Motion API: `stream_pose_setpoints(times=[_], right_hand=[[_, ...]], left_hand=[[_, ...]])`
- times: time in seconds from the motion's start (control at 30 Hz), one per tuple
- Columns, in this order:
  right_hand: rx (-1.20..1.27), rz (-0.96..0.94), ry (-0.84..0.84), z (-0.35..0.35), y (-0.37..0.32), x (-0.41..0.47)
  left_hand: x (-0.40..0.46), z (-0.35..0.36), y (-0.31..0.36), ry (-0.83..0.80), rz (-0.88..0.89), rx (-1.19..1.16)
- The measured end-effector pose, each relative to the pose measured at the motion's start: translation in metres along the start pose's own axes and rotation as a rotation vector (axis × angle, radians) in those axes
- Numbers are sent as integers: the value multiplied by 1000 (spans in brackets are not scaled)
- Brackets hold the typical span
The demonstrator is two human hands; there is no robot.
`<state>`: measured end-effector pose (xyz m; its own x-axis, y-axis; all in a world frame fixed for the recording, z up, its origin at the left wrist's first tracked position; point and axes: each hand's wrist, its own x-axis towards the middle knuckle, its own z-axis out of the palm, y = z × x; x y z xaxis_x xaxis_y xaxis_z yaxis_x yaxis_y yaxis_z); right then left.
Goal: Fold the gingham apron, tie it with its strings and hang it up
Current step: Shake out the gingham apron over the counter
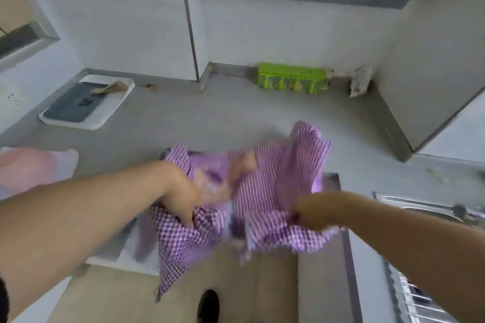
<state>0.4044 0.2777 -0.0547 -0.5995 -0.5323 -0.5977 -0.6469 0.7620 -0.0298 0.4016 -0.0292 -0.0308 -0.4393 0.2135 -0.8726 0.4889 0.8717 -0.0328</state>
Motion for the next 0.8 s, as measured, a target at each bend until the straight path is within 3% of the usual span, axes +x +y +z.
stream_pose_setpoints(times=[0.03,0.1,0.17,0.27,0.33,0.37,0.43,0.5,0.63,0.8], right_hand=[[19,-40,-87,7,-1,-4],[-69,-49,2,7,12,-6],[11,111,141,-5,31,0],[590,457,659,-46,57,-12],[812,583,1003,-73,68,-25],[851,577,1114,-80,69,-28],[776,516,1109,-83,62,-32],[641,493,997,-77,57,-31],[605,473,969,-79,61,-37],[461,517,774,-90,70,-47]], left_hand=[[0,8,3,0,35,-27],[0,5,0,211,8,-123],[0,-11,-13,466,-70,-238],[-7,-31,-29,961,-257,-560],[-19,-41,-31,1273,-358,-797],[-26,-45,-29,1335,-372,-837],[-32,-53,-24,1312,-329,-800],[-32,-57,-21,1242,-272,-769],[-37,-69,-26,1192,-225,-725],[-44,-88,-34,1073,-196,-581]])
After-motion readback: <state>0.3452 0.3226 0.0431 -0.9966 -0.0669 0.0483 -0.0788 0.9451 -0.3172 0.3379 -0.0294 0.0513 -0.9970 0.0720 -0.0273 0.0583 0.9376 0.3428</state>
